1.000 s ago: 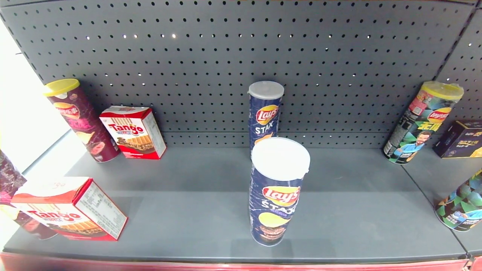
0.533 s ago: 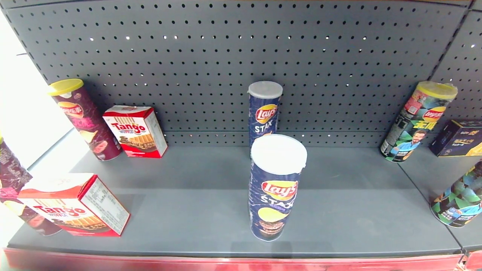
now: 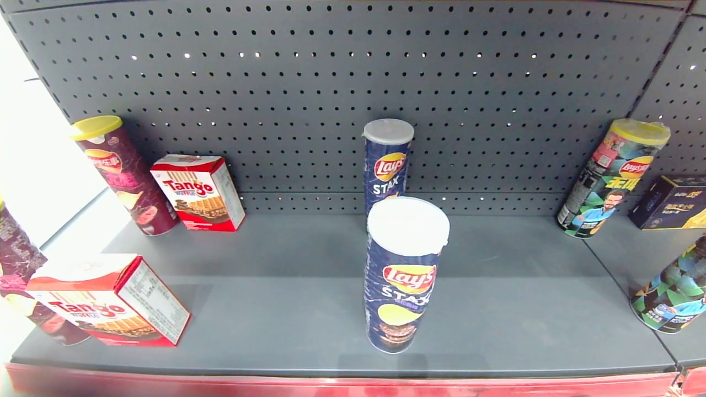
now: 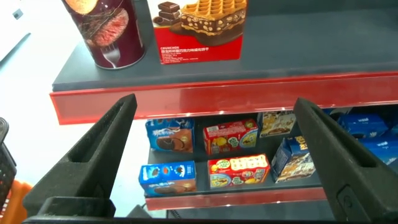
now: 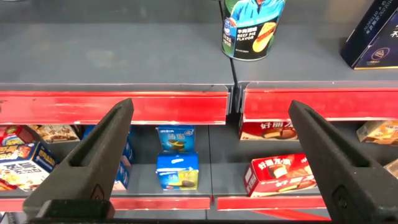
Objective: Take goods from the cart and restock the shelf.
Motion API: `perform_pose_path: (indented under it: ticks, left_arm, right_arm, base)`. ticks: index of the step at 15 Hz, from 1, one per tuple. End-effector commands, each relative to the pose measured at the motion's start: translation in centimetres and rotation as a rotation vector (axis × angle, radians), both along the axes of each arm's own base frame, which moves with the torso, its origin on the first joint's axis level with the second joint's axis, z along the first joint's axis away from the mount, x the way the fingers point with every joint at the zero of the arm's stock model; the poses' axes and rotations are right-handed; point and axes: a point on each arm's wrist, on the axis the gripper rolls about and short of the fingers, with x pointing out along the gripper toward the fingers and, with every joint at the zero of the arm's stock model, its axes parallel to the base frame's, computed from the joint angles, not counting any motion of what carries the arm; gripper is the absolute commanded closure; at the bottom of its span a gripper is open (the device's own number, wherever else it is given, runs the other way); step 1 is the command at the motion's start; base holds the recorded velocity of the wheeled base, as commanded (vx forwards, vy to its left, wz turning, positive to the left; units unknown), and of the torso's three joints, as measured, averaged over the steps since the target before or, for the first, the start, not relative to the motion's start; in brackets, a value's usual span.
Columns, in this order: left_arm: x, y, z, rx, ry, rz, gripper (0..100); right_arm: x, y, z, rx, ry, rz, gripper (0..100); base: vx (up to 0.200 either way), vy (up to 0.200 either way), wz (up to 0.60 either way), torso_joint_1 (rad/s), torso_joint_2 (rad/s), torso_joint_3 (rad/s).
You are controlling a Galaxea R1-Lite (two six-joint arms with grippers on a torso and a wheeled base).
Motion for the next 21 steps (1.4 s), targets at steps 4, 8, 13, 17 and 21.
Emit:
perform_pose_path:
  ticks: [4, 8, 13, 17, 21]
  left_arm:
    - [0.0, 0.0, 0.0, 0.001, 0.0, -0.001, 0]
    - [0.0, 0.0, 0.0, 0.001, 0.0, -0.001, 0]
    - [0.0, 0.0, 0.0, 0.001, 0.0, -0.001, 0]
    - [0.0, 0.0, 0.0, -0.002, 0.0, 0.001, 0]
    - [0.0, 0.0, 0.0, -0.002, 0.0, 0.001, 0]
  right_arm:
    - [0.01, 0.0, 0.02, 0.0, 0.0, 0.001, 0]
    - [0.01, 0.0, 0.02, 0.0, 0.0, 0.001, 0]
    - [0.01, 0.0, 0.02, 0.0, 0.0, 0.001, 0]
    - [0.01, 0.0, 0.01, 0.0, 0.001, -0.001, 0]
    - [0.01, 0.0, 0.01, -0.003, 0.001, 0.001, 0]
  base:
    - [-0.05, 0.0, 0.0, 0.001, 0.0, -0.001]
    - [0.0, 0.0, 0.0, 0.0, 0.0, 0.0]
    - [0.0, 0.0, 0.0, 0.0, 0.0, 0.0]
    - [0.0, 0.0, 0.0, 0.0, 0.0, 0.0]
    - [0.0, 0.0, 0.0, 0.0, 0.0, 0.0]
